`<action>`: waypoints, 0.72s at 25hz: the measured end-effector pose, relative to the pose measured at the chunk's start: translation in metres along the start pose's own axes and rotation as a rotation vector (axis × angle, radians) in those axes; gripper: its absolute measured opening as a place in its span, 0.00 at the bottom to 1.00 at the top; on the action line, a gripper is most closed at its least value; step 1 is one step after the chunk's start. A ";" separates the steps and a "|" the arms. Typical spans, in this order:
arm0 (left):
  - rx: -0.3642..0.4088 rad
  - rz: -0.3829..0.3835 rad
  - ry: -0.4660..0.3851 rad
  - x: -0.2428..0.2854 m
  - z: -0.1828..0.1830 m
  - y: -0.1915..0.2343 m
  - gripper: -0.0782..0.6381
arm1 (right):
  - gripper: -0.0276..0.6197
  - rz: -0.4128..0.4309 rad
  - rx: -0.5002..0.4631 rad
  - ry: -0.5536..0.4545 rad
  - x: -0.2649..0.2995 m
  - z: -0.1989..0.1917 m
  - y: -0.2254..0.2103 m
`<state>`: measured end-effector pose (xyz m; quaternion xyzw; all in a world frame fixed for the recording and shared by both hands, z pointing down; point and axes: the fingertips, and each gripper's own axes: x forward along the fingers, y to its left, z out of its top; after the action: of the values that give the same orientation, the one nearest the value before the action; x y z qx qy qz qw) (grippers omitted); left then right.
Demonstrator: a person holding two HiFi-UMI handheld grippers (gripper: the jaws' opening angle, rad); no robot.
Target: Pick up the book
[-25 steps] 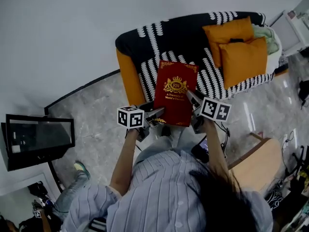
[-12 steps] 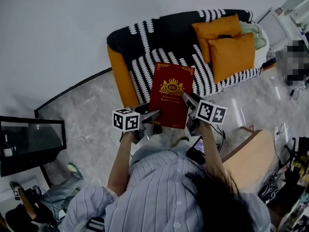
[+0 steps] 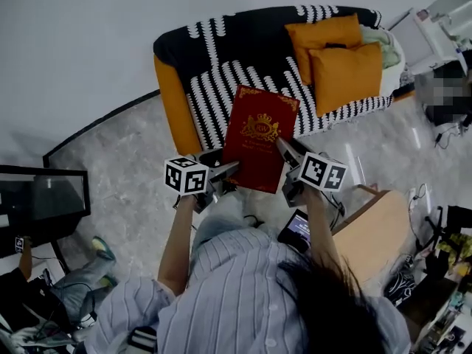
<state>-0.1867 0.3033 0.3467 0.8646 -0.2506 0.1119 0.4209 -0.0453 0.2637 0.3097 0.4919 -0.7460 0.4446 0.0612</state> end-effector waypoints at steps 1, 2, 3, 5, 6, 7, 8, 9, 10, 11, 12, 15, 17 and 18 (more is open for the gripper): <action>-0.006 -0.005 0.000 0.002 -0.005 -0.006 0.53 | 0.31 -0.004 -0.001 -0.002 -0.007 -0.002 -0.003; -0.013 -0.011 0.001 0.005 -0.010 -0.012 0.53 | 0.31 -0.008 -0.001 -0.004 -0.014 -0.005 -0.006; -0.018 -0.014 0.003 0.008 -0.015 -0.017 0.53 | 0.31 -0.012 0.000 -0.006 -0.020 -0.008 -0.010; -0.020 -0.017 0.011 0.014 -0.024 -0.027 0.53 | 0.31 -0.016 0.002 -0.010 -0.033 -0.013 -0.018; -0.016 -0.017 0.014 0.017 -0.028 -0.034 0.53 | 0.31 -0.017 0.005 -0.013 -0.041 -0.015 -0.022; -0.010 -0.017 0.017 0.019 -0.032 -0.043 0.53 | 0.31 -0.017 0.008 -0.017 -0.052 -0.017 -0.026; -0.004 -0.014 0.018 0.021 -0.036 -0.057 0.53 | 0.31 -0.014 0.013 -0.023 -0.067 -0.019 -0.029; 0.002 -0.010 0.018 0.020 -0.042 -0.073 0.53 | 0.30 -0.008 0.018 -0.029 -0.084 -0.022 -0.030; 0.008 -0.005 0.017 0.020 -0.050 -0.090 0.53 | 0.30 0.000 0.023 -0.035 -0.103 -0.027 -0.032; 0.012 0.001 0.016 0.019 -0.059 -0.106 0.53 | 0.31 0.007 0.027 -0.040 -0.119 -0.033 -0.034; 0.015 0.005 0.015 0.020 -0.067 -0.117 0.53 | 0.30 0.013 0.029 -0.043 -0.131 -0.039 -0.038; 0.021 0.010 0.012 0.026 -0.081 -0.121 0.53 | 0.31 0.021 0.028 -0.047 -0.139 -0.050 -0.048; 0.022 0.009 0.008 0.027 -0.081 -0.118 0.53 | 0.31 0.023 0.028 -0.054 -0.137 -0.051 -0.050; 0.019 0.008 0.006 0.028 -0.081 -0.117 0.52 | 0.30 0.022 0.030 -0.057 -0.136 -0.051 -0.051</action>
<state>-0.0997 0.4183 0.3293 0.8674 -0.2515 0.1185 0.4128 0.0464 0.3869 0.2984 0.4969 -0.7462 0.4422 0.0275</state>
